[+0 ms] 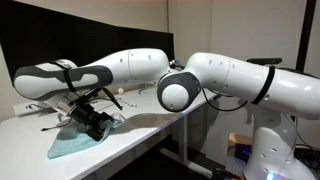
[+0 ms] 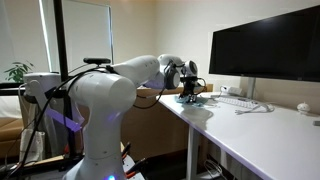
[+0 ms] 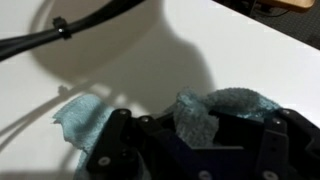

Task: Wipe the desk with the white towel

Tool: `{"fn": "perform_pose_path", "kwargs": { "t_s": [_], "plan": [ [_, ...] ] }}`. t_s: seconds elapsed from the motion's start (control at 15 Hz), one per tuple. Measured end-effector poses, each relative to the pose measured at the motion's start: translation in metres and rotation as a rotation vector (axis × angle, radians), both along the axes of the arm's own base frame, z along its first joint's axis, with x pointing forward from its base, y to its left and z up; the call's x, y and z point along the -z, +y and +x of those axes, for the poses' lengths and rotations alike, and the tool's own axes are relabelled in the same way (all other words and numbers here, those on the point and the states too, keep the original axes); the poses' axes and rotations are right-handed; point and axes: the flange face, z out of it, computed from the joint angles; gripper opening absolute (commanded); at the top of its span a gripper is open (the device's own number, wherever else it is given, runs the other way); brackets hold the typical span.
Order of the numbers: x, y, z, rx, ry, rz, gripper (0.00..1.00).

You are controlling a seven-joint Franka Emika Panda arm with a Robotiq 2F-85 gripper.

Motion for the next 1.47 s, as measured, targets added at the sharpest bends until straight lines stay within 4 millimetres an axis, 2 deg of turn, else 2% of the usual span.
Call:
{"fn": "perform_pose_path", "kwargs": {
  "t_s": [0.67, 1.33, 1.4, 1.47],
  "plan": [
    [-0.003, -0.034, 0.014, 0.104, -0.033, -0.017, 0.07],
    [-0.016, -0.043, 0.032, 0.162, -0.176, -0.037, 0.06],
    [-0.017, -0.043, 0.033, 0.166, -0.189, -0.039, 0.31],
    [-0.018, -0.043, 0.035, 0.172, -0.201, -0.042, 0.31]
  ]
}}
